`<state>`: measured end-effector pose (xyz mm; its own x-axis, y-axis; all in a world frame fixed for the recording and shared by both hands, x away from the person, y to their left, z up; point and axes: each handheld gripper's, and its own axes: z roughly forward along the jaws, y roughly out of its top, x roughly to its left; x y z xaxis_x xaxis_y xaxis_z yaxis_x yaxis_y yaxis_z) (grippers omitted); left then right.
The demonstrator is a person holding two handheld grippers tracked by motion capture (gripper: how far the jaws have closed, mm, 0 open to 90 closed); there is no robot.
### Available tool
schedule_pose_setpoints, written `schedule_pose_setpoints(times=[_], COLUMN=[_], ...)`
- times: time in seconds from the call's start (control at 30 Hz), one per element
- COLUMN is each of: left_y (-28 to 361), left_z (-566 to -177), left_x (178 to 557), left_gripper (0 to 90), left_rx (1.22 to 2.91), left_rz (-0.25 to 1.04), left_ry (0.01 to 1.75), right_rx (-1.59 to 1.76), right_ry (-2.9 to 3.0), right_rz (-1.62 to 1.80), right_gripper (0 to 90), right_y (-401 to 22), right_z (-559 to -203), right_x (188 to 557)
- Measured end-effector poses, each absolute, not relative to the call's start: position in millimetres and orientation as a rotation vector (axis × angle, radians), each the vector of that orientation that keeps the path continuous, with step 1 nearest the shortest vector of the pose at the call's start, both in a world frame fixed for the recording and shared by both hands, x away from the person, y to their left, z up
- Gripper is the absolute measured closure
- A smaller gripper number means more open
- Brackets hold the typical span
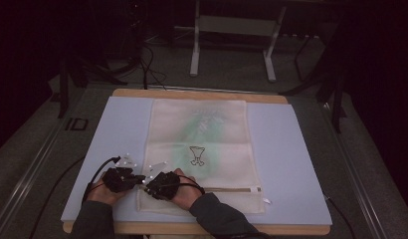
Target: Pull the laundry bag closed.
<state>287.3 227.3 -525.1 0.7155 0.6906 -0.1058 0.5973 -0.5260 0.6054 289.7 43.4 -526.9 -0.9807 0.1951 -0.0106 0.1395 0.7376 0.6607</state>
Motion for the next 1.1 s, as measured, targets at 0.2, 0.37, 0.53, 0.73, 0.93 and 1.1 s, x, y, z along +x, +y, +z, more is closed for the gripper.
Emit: schedule_pose_setpoints(times=[0.2,0.37,0.53,0.73,0.93,1.1], left_y=[227.0,227.1,227.1,227.5,227.7,228.0], left_z=[-524.9,-525.0,-525.1,-525.2,-525.4,-525.4], left_x=[287.4,287.5,287.2,287.4,287.4,287.5], left_gripper=[89.7,89.7,89.7,89.7,89.7,89.6], left_rx=[2.295,2.294,2.292,2.290,2.286,2.286], left_rz=[0.197,0.196,0.197,0.193,0.189,0.188], left_ry=[0.971,0.971,0.972,0.974,0.976,0.974], right_rx=[0.270,0.269,0.262,0.259,0.245,0.245], right_ry=[2.853,2.852,2.853,2.857,2.858,2.861], right_rz=[1.065,1.063,1.054,1.042,1.036,1.030], right_gripper=[82.2,82.2,82.2,82.2,82.2,82.2], right_y=[40.5,38.3,36.2,32.9,28.5,25.9], right_z=[-526.0,-525.7,-524.9,-524.2,-523.4,-522.7], right_x=[288.9,287.9,287.4,286.4,286.3,286.2])
